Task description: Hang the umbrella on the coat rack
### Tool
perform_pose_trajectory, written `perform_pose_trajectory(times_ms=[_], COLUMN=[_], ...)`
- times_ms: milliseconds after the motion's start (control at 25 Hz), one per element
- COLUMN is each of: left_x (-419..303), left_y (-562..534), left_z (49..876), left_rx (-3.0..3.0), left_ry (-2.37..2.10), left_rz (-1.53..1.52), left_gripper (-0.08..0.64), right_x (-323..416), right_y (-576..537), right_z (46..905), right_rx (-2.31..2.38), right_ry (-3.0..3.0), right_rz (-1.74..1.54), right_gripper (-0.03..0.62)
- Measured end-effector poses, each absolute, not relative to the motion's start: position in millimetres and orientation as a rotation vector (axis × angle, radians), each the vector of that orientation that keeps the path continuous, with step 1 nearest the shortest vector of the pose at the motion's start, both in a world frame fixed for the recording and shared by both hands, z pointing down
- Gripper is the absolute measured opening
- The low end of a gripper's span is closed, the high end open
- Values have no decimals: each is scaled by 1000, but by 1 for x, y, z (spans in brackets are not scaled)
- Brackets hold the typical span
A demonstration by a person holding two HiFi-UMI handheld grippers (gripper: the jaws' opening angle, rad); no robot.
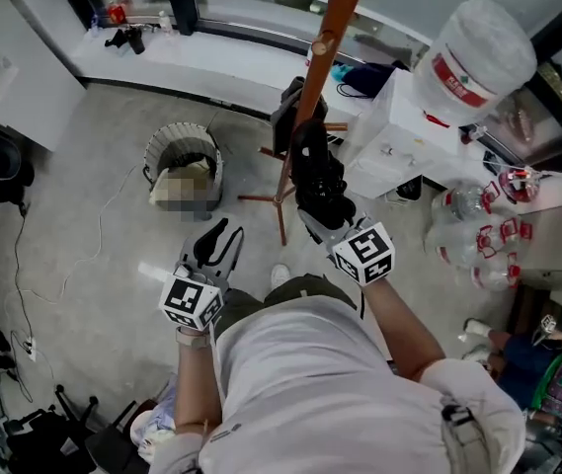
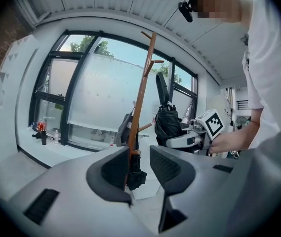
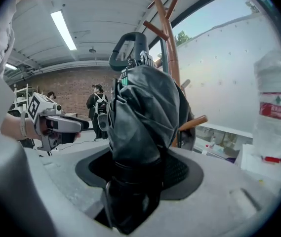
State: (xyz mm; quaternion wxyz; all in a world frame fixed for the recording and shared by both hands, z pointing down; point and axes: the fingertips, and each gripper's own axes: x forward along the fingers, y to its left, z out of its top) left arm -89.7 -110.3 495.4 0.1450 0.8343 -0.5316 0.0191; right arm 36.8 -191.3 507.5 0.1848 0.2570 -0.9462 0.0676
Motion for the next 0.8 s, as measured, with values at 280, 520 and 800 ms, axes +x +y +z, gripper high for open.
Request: perform_pose_trajectory(times_ms=[280,520,800], left_x=[-77,-81,-87], left_y=[-133,-145,-153], left_z=[482,473,460], left_rx=[2531,2641,2746], left_ry=[-1366,-1190,-1031], left_rz=[81,104,113], left_gripper=[109,109,109], right_x=[47,45,43], right_y=[-211,-218,-219], right_z=[481,453,423], right_rx=[938,1144,1350], right_ry=[-2604,-2553,-2492], right_rz=[122,64,40], right_gripper=[262,262,262])
